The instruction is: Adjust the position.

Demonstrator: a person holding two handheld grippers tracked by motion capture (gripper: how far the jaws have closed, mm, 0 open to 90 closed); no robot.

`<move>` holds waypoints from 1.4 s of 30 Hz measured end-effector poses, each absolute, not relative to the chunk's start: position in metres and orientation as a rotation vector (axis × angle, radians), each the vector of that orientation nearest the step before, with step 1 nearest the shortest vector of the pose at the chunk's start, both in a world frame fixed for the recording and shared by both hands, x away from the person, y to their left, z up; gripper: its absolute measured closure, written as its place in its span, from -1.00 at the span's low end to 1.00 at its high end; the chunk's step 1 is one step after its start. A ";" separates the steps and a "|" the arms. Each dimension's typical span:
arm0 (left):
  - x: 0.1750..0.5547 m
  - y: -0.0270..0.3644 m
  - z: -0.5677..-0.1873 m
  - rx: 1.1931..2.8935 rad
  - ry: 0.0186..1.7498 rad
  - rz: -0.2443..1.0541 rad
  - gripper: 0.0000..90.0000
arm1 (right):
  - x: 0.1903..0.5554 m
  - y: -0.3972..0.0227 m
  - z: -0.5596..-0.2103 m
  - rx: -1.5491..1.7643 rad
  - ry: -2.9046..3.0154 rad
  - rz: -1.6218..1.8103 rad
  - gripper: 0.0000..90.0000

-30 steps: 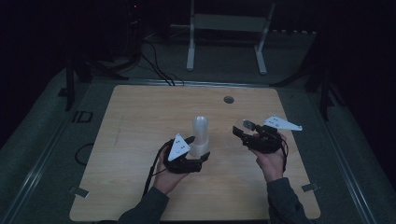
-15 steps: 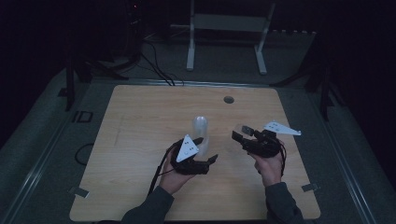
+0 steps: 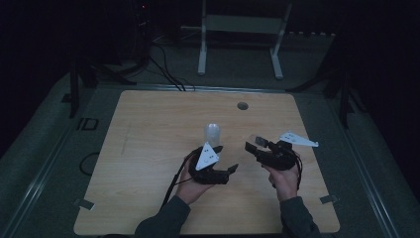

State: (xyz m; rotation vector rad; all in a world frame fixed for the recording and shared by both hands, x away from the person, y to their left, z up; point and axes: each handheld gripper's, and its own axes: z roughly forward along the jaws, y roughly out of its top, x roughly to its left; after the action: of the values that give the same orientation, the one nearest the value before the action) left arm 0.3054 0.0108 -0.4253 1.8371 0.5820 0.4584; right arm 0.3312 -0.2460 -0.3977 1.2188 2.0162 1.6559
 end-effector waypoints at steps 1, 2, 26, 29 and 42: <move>0.306 0.009 -0.425 1.839 0.580 0.459 -0.49 | 0.331 -0.246 -0.398 1.222 2.018 1.665 -0.09; 0.306 0.008 -0.425 1.839 0.578 0.456 -0.49 | 0.331 -0.246 -0.399 1.226 2.018 1.678 -0.09; 0.315 -0.017 -0.439 1.747 0.549 0.452 -0.55 | 0.333 -0.248 -0.404 1.290 2.015 1.815 -0.09; 0.315 -0.021 -0.440 1.736 0.542 0.456 -0.56 | 0.334 -0.250 -0.405 1.311 2.006 1.858 -0.09; 0.319 -0.030 -0.446 1.729 0.551 0.455 -0.56 | 0.338 -0.257 -0.413 1.405 1.981 1.998 -0.08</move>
State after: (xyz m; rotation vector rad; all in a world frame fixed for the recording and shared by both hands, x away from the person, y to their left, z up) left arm 0.3193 -0.0298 -0.4461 1.7294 0.5511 0.4548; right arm 0.3381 -0.2570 -0.4125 1.4052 1.9811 1.9984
